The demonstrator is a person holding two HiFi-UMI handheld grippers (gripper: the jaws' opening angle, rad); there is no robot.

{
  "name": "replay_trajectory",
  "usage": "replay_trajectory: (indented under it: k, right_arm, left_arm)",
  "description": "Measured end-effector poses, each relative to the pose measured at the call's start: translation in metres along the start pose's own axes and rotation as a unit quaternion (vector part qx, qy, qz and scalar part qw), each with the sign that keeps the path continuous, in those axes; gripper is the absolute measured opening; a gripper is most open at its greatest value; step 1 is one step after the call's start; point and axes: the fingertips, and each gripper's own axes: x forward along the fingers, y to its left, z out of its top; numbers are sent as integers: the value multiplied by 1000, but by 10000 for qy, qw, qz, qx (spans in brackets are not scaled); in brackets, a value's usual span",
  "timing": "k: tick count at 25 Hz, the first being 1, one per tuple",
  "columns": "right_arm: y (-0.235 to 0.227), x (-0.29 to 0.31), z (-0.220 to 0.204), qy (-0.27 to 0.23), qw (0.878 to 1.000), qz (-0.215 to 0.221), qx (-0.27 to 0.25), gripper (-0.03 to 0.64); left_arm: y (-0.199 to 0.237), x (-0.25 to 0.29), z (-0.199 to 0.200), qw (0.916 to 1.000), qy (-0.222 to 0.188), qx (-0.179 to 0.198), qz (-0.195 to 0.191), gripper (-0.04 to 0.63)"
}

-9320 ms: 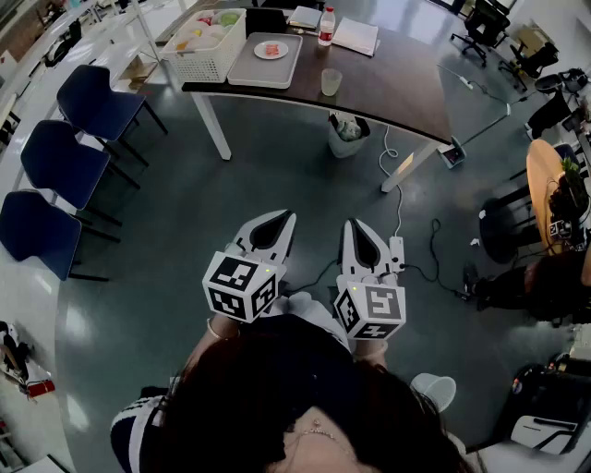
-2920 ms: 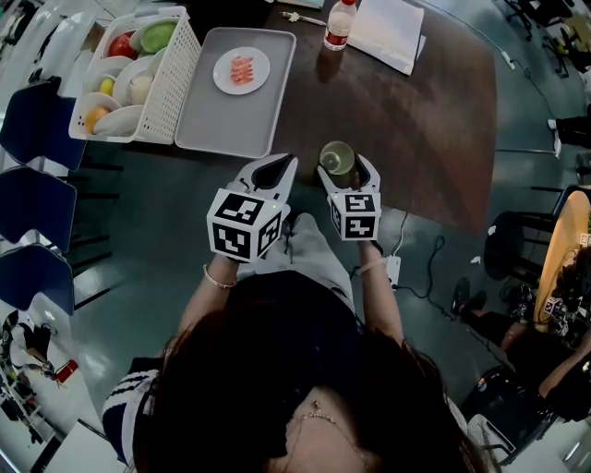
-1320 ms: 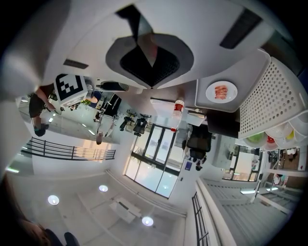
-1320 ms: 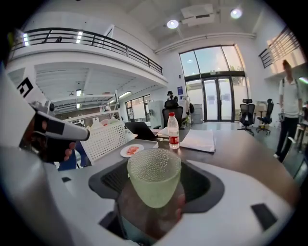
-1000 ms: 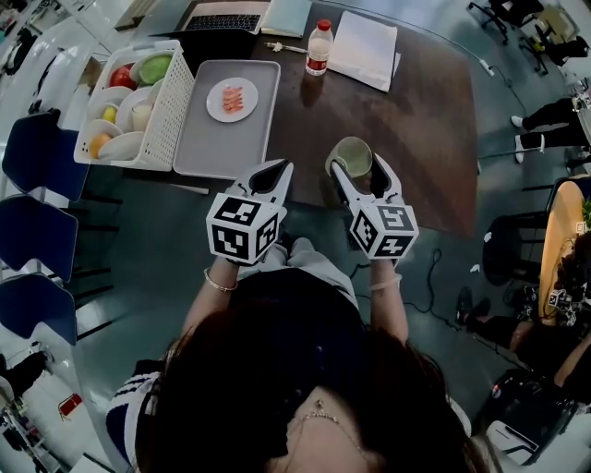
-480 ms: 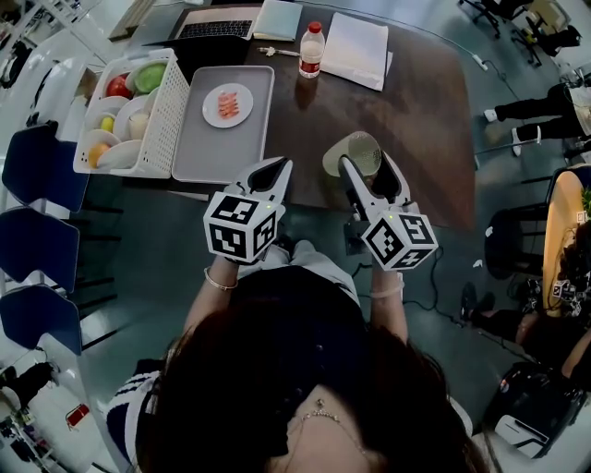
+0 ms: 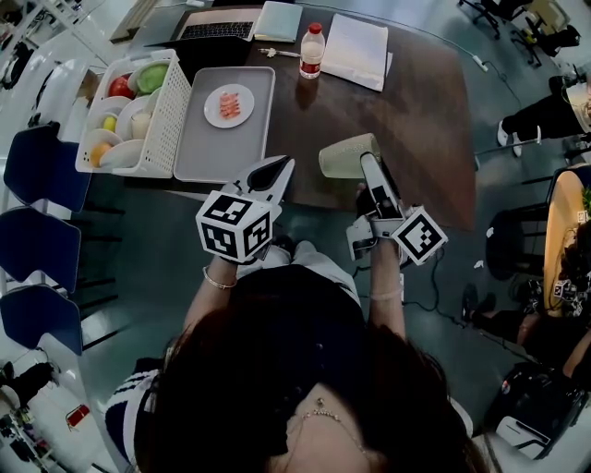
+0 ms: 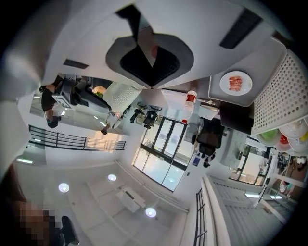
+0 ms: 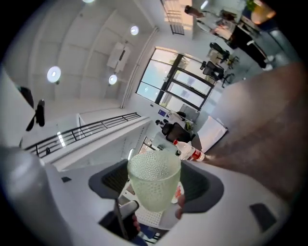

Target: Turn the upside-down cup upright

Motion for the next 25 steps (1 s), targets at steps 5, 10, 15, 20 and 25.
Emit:
replay_trajectory:
  k: [5, 10, 15, 20, 25]
  right_arm:
    - [-15, -9, -1, -153, 9898, 240, 1397, 342]
    - [-19, -8, -5, -176, 9809, 435, 1888, 342]
    - [-21, -9, -6, -249, 9584, 843, 2715, 342]
    - [-23, -11, -10, -228, 9478, 998, 3019, 342]
    - [-20, -11, -9, -228, 9412, 1175, 3159, 342]
  left_arm:
    - [-13, -5, 11, 9981, -304, -300, -455, 0]
    - [-18, -6, 16, 9971, -379, -121, -651, 0]
    - [-28, -6, 19, 9947, -410, -39, -946, 1]
    - [-39, -8, 22, 9913, -426, 52, -1246, 2]
    - [-43, -10, 28, 9883, -506, 53, -1434, 33]
